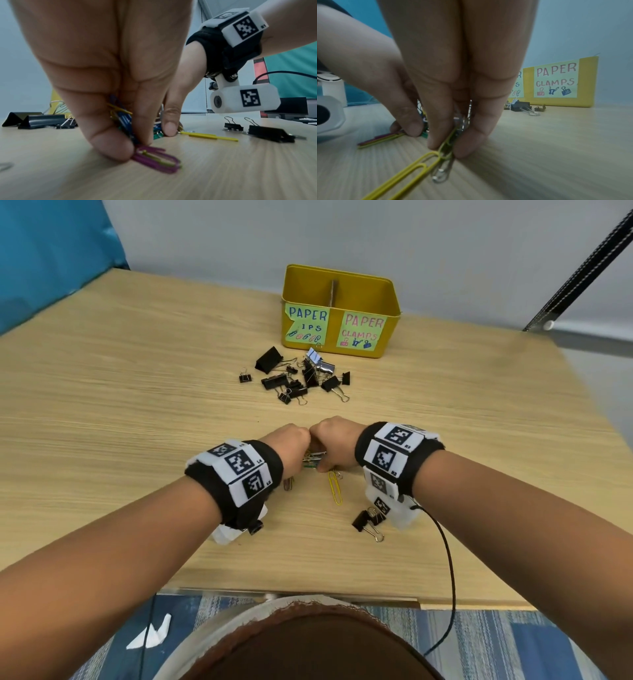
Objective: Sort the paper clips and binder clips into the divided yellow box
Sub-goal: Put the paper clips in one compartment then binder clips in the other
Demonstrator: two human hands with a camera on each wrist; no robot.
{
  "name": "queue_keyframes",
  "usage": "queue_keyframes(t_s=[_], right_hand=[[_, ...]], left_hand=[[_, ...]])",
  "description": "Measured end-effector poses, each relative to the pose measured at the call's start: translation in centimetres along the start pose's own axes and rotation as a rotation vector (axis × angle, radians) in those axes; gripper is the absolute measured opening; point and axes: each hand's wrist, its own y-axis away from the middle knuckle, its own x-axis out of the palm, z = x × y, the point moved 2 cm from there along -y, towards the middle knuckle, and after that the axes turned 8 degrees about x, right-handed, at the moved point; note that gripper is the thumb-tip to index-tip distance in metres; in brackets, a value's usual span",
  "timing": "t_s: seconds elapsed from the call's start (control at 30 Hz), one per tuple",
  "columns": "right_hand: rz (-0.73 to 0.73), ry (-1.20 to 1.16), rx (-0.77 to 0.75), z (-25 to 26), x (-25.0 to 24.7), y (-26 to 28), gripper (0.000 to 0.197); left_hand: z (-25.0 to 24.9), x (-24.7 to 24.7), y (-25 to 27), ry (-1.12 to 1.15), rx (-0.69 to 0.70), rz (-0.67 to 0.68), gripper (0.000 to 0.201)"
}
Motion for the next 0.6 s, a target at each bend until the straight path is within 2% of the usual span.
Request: queue_keyframes(t_s=[0.1, 0.2, 0.33, 0.4, 0.6], right_hand=[[0.021, -0.066, 0.017, -0.5, 0.1, -0.6, 0.033], [0.058, -0.273, 0.052, -1.6, -0.1, -1.1, 0.022], [0.156, -0.602, 0.094, -3.7, -0.5, -1.4, 0.007], [0.186, -0.774, 0.113, -5.0, -1.0, -1.5, 0.015], [0.101, -1.145, 0.118, -8.4, -4.9, -1.2, 0.015]], left_hand=[[0.1, -0.3, -0.3, -0.004, -0.001, 0.029, 0.031], [1.0, -1.1, -0.8, 0.064, -0.025, 0.069, 0.032], [3.1, -2.2, -1.6, 0.472, -0.074, 0.125, 0.020], [4.1, -3.1, -1.8, 0.627, -0.064, 0.103, 0.003], [5.4, -6.7, -3.2, 0.964, -0.021, 0.014, 0.011]])
